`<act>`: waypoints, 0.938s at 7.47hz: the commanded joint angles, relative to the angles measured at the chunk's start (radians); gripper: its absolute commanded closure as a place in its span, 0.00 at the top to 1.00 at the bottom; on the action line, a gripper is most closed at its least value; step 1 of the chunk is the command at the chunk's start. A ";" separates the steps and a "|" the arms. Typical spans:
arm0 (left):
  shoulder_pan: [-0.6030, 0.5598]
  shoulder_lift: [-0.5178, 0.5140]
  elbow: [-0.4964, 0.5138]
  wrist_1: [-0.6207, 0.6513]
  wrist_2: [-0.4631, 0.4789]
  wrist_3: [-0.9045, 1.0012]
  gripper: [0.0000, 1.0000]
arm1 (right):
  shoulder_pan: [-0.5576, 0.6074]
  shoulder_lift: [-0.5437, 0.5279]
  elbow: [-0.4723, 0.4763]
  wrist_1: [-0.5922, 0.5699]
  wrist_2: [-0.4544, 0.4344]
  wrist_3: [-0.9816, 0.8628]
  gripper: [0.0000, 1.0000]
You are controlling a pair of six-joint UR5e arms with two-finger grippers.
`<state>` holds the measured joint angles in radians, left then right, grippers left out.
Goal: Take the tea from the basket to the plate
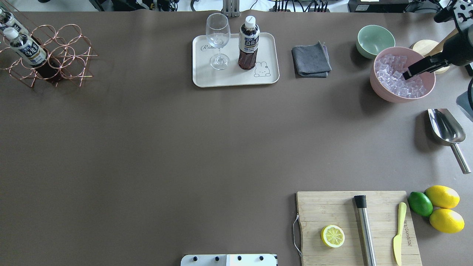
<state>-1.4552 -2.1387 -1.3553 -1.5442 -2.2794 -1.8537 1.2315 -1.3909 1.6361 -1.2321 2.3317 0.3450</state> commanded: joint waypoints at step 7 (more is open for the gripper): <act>0.001 0.003 -0.031 0.004 -0.003 0.002 0.96 | 0.230 -0.293 -0.093 -0.118 0.017 0.008 0.99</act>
<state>-1.4540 -2.1382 -1.3776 -1.5419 -2.2808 -1.8468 1.4385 -1.6860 1.5838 -1.2653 2.3451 0.3521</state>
